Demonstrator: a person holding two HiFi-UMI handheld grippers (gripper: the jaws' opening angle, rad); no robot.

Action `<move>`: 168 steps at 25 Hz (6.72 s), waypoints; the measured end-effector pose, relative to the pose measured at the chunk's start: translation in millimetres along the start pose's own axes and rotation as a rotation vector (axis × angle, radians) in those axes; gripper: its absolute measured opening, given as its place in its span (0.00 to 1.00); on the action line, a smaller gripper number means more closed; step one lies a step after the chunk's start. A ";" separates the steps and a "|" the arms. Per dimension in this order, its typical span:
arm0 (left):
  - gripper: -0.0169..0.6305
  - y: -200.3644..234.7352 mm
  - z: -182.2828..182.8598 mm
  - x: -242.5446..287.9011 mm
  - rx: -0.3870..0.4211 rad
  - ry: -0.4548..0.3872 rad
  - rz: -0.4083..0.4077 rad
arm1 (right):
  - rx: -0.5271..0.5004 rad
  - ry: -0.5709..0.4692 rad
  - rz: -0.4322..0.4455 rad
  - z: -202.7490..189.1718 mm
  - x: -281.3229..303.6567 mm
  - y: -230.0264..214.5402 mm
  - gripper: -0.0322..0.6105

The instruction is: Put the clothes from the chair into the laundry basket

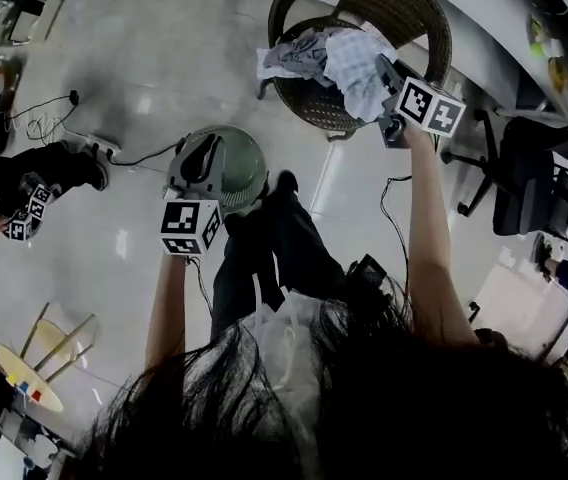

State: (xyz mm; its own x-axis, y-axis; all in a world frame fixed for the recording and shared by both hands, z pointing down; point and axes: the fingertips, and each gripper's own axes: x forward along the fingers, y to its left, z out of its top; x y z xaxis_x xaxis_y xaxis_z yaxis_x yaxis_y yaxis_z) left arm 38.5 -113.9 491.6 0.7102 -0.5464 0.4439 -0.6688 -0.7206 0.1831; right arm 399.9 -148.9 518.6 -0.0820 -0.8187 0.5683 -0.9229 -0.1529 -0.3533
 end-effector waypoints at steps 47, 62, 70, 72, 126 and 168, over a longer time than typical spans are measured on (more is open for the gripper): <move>0.09 28.8 60.2 -156.3 0.033 -0.194 0.109 | -0.125 -0.496 -0.111 307.7 -213.2 93.7 0.16; 0.09 19.2 81.5 -160.3 0.070 -0.240 0.059 | -0.314 -0.614 -0.009 384.5 -299.4 199.2 0.16; 0.09 26.5 89.1 -193.8 0.087 -0.281 0.076 | -0.344 -0.643 0.172 356.8 -319.9 291.9 0.16; 0.09 29.9 83.3 -204.9 0.082 -0.284 0.086 | -0.357 -0.642 0.219 341.9 -322.5 316.4 0.16; 0.09 88.9 -104.6 -196.9 -0.185 0.024 0.255 | -0.384 0.527 0.426 -281.1 24.8 362.2 0.16; 0.09 84.4 -173.0 -134.9 -0.226 0.165 0.262 | -0.098 0.630 0.333 -356.4 66.8 288.7 0.31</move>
State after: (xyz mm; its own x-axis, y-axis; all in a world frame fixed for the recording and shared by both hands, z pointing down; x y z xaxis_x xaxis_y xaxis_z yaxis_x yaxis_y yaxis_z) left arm -151.7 -27.2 599.0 0.4762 -0.6105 0.6329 -0.8676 -0.4434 0.2252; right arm -6.0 -50.4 719.4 -0.5394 -0.3340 0.7730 -0.8381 0.1238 -0.5314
